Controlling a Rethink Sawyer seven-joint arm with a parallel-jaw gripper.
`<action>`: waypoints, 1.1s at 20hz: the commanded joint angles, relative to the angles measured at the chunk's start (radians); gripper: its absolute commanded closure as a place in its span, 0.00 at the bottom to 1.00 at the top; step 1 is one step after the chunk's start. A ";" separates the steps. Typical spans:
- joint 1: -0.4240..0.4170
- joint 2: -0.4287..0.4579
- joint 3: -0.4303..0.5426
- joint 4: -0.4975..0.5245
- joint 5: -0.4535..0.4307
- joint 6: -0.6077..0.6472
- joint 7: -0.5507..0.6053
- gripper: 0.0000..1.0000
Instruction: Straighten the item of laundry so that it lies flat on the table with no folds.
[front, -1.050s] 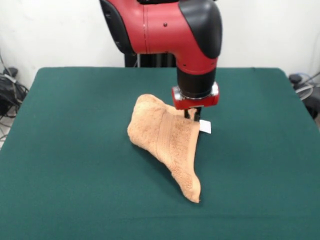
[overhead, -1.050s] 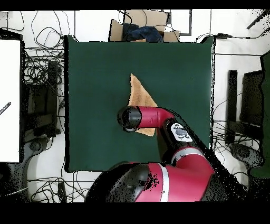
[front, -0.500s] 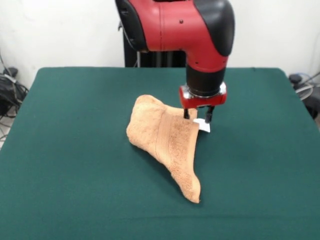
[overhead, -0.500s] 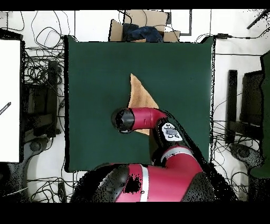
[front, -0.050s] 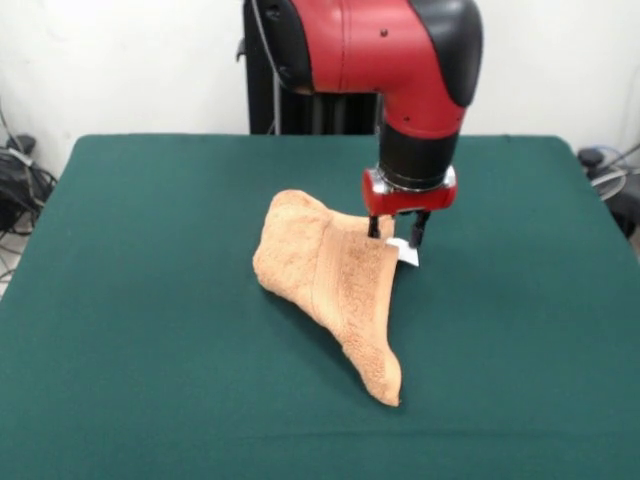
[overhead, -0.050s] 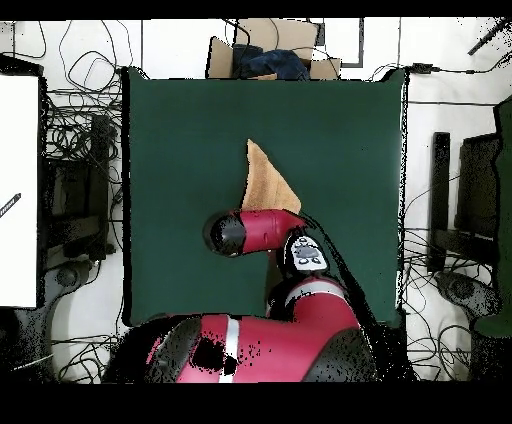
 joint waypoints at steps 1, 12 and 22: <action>0.040 0.239 -0.025 0.022 0.009 -0.236 0.265 0.00; -0.008 0.313 0.015 -0.013 0.030 -0.260 0.218 0.00; -0.020 0.315 0.028 -0.005 0.030 -0.282 0.212 1.00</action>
